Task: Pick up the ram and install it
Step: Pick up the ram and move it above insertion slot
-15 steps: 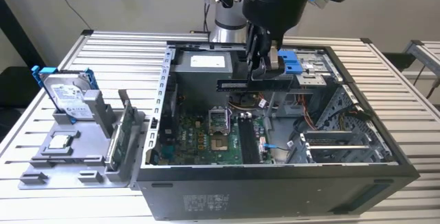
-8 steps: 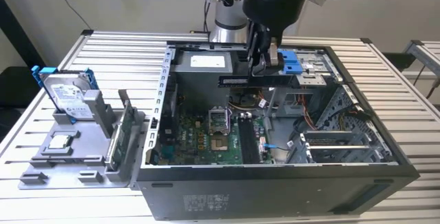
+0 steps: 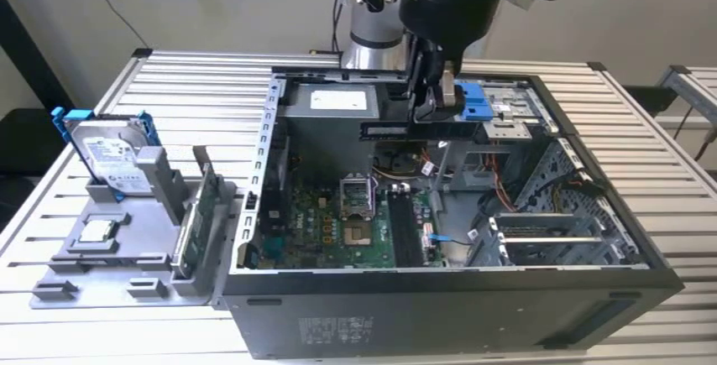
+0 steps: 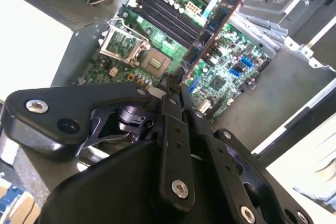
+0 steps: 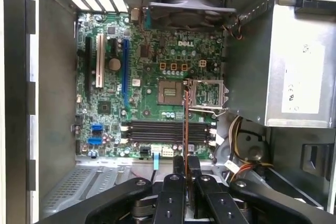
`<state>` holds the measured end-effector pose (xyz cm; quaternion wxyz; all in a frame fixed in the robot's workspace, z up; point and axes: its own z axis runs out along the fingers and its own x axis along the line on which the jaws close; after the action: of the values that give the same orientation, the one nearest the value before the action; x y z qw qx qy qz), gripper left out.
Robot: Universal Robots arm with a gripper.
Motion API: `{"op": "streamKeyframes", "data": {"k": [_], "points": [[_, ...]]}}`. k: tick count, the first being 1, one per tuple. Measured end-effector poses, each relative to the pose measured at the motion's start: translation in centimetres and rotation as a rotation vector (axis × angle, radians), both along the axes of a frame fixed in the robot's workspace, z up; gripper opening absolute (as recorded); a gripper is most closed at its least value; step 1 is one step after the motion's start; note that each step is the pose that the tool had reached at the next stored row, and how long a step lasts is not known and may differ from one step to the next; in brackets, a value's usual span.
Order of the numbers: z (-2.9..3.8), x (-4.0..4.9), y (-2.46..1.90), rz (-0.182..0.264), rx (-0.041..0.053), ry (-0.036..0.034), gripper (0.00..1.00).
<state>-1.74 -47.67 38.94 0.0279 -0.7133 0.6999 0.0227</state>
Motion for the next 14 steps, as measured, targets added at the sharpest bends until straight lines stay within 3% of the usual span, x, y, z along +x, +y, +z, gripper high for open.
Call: {"op": "streamKeyframes", "data": {"k": [7,14], "points": [[-0.16,0.2,0.99,-0.009,-0.0002,0.0,0.14],[-0.16,0.21,1.01,-0.009,0.0,0.0,0.14]]}}
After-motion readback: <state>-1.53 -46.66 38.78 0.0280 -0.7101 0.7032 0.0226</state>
